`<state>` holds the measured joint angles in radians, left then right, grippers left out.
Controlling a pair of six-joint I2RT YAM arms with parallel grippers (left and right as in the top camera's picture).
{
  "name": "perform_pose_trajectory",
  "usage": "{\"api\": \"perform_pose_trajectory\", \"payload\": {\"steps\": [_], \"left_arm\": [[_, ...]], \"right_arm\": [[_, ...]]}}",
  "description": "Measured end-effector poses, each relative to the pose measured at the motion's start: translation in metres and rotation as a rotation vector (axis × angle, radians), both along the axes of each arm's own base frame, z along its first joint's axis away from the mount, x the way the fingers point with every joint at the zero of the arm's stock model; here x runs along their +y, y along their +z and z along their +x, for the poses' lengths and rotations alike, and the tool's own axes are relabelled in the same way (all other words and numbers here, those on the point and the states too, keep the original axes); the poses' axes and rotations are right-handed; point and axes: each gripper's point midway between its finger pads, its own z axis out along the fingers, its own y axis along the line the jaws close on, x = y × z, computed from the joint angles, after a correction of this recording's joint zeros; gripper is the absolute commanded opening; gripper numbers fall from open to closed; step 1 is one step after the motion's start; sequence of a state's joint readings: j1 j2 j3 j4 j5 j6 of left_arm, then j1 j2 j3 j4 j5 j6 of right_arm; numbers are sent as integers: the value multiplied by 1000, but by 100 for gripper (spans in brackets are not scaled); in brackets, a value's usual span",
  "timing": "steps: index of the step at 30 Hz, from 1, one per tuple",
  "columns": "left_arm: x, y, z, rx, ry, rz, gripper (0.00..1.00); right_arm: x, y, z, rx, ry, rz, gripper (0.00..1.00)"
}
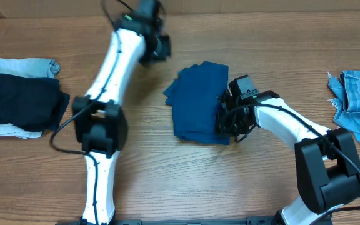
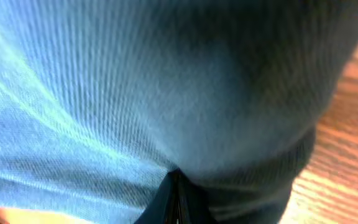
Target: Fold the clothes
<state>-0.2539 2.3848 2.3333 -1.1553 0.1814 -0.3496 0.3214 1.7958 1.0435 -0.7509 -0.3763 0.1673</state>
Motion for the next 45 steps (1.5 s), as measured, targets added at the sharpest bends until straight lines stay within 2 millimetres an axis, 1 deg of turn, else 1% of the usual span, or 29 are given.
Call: {"api": "perform_pose_trajectory", "payload": {"steps": [2, 3, 4, 6, 7, 8, 9, 12, 15, 16, 18, 19, 21, 24, 26, 27, 28, 29, 30, 31, 34, 35, 36, 38, 39, 41, 42, 43, 45], "left_arm": [[36, 92, 14, -156, 53, -6, 14], [38, 108, 8, -171, 47, -1, 14], [40, 129, -11, -165, 25, 18, 15], [37, 163, -25, -239, 8, 59, 20], [42, 162, -29, -229, 18, 94, 24], [31, 193, -39, -324, 7, 106, 28], [33, 205, -52, -344, 18, 159, 32], [23, 258, -82, -477, 20, 189, 50], [34, 333, -137, -652, 46, 144, 64], [41, 350, -153, -685, 55, 132, 69], [61, 371, -191, -710, 75, 126, 82], [71, 372, -210, -696, 75, 136, 88], [83, 355, -232, -629, 75, 170, 89], [94, 306, -248, -467, 67, 251, 98], [99, 271, -257, -352, 61, 289, 97], [98, 260, -258, -317, 53, 296, 89], [95, 247, -258, -280, 40, 292, 38], [84, 221, -256, -199, 9, 276, 16], [70, 206, -244, -186, -20, 235, 4], [58, 183, -238, -135, -54, 217, 4], [6, 91, -210, 20, -177, 182, 4], [-11, 70, -205, 39, -213, 168, 4], [-50, 53, -190, -11, -281, 117, 4], [-98, 44, -181, -85, -368, 63, 4], [-124, 31, -189, -85, -428, 53, 4], [-157, 7, -202, -56, -504, 33, 4], [-173, 0, -200, -71, -525, -3, 4], [-183, -3, -196, -85, -536, -34, 4], [-183, -17, -201, -37, -536, -28, 4]], "right_arm": [[-5, 12, -2, -24, 15, -22, 4], [-6, 19, -2, -40, 21, -25, 4], [-6, 36, 3, -84, 28, -20, 4], [-3, 90, 19, -235, 32, 12, 4], [-2, 118, 26, -317, 28, 32, 4], [-1, 148, 32, -403, 25, 52, 4], [-2, 180, 35, -490, 15, 72, 4], [-21, 228, 40, -606, -86, 92, 10], [-56, 219, 43, -535, -238, 56, 30], [-64, 217, 43, -520, -266, 45, 49], [-76, 207, 43, -471, -310, 23, 75], [-79, 200, 46, -445, -326, 16, 99], [-79, 186, 50, -406, -324, 6, 100], [-77, 170, 54, -357, -320, -3, 100], [-77, 166, 59, -357, -321, -3, 100], [-77, 168, 62, -370, -321, 0, 97], [-76, 169, 64, -382, -322, 3, 74], [-77, 169, 65, -385, -324, -1, 45], [-79, 168, 65, -386, -329, -15, 16], [-82, 167, 64, -385, -333, -31, 4], [-94, 165, 65, -377, -369, -55, 4], [-106, 165, 67, -371, -422, -61, 4], [-124, 166, 70, -369, -477, -70, 4], [-151, 167, 71, -356, -563, -64, 4], [-165, 166, 68, -334, -607, -64, 4], [-175, 163, 61, -301, -639, -69, 4], [-175, 163, 61, -302, -638, -64, 4], [-174, 164, 62, -304, -637, -58, 4], [-173, 164, 62, -301, -635, -52, 4]]}}
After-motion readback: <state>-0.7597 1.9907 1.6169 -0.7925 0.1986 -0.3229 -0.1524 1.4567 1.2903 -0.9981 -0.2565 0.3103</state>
